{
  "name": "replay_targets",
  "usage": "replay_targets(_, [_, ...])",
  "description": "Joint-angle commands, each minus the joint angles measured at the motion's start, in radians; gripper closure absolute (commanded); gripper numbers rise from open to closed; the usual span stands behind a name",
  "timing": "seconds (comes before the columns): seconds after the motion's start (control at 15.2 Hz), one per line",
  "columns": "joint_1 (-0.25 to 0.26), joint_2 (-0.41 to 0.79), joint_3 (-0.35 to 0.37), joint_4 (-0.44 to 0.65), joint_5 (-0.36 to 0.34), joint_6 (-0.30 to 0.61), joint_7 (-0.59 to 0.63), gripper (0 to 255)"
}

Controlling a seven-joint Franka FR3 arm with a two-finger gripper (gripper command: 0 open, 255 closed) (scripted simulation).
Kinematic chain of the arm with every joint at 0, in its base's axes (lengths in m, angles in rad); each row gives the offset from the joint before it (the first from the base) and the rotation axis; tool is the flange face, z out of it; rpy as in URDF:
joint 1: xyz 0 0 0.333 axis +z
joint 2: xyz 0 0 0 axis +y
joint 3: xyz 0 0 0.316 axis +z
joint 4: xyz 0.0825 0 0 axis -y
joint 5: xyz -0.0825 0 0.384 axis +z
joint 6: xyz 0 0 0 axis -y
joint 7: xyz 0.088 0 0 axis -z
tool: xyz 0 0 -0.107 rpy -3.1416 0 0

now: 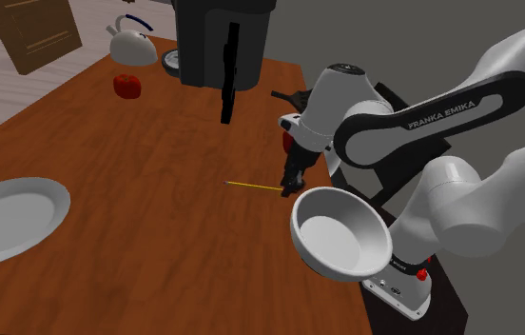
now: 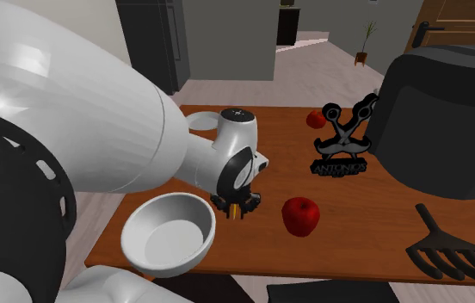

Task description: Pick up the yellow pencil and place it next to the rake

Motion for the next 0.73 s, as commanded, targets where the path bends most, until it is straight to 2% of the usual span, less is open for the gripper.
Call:
replay_targets(0.0, [0.002,0.004,0.002,-0.004,0.002,-0.004,0.000,255])
replay_targets(0.4, [-0.003,0.014,-0.006,-0.008,-0.001,0.009,-0.011,255])
replay_targets(0.66, [-0.002,-0.036,0.002,0.016,-0.004,-0.064,0.005,255])
